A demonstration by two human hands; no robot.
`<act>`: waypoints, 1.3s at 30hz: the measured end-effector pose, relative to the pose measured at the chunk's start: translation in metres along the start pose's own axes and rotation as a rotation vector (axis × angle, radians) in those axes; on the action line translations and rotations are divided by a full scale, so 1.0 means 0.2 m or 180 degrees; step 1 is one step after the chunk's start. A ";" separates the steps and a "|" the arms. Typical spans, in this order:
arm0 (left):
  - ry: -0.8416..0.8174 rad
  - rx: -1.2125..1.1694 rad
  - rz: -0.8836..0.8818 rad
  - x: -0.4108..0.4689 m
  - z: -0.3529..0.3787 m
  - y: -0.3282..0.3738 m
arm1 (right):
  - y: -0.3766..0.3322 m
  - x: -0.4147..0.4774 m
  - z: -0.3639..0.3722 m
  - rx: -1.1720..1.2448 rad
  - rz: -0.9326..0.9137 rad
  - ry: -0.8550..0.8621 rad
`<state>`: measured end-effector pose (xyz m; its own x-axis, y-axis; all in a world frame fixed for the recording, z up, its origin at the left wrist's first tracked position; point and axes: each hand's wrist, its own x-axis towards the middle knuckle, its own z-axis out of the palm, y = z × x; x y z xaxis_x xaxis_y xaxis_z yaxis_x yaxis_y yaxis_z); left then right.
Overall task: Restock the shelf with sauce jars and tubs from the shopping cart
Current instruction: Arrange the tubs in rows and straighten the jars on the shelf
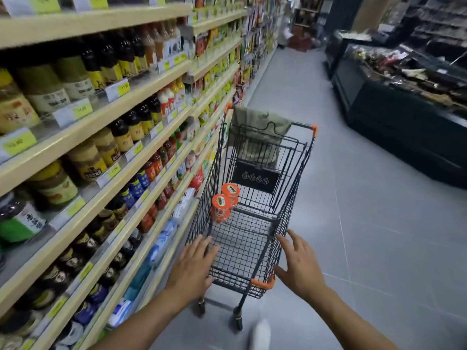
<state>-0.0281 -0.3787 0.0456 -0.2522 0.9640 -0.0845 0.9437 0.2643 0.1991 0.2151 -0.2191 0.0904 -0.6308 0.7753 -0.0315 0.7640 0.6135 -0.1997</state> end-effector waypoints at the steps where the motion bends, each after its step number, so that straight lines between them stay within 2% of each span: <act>1: -0.0050 0.0014 -0.0036 0.06 0.01 -0.01 | 0.02 0.07 0.02 0.0000 -0.0014 -0.0043; 8: -0.0426 -0.0058 -0.0393 0.55 0.13 -0.09 | 0.18 0.68 0.18 -0.0191 -0.0403 -0.0502; 17: -0.1063 -0.1056 -0.1493 1.13 0.29 -0.13 | 0.39 1.61 0.39 0.0244 -0.0739 -0.1204; 21: -0.1121 -0.1554 -0.1923 1.35 0.47 -0.18 | 0.49 1.93 0.56 0.0447 -0.0572 -0.1692; 30: -0.1523 -0.1800 -0.2467 1.73 0.82 -0.32 | 0.61 2.39 1.02 0.0870 0.0164 -0.2627; 36: -0.1254 -0.2025 -0.2947 1.93 1.01 -0.38 | 0.62 2.54 1.31 0.1102 0.0093 -0.2686; 39: -0.0808 -0.2403 -0.3122 2.01 1.10 -0.39 | 0.59 2.56 1.42 0.1450 0.0076 -0.2397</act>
<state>-0.1554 -0.0179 -0.2182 -0.6479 0.3430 -0.6801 0.0058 0.8950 0.4459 -0.0564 0.2085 -0.2283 -0.6599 0.3836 -0.6460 0.7512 0.3544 -0.5569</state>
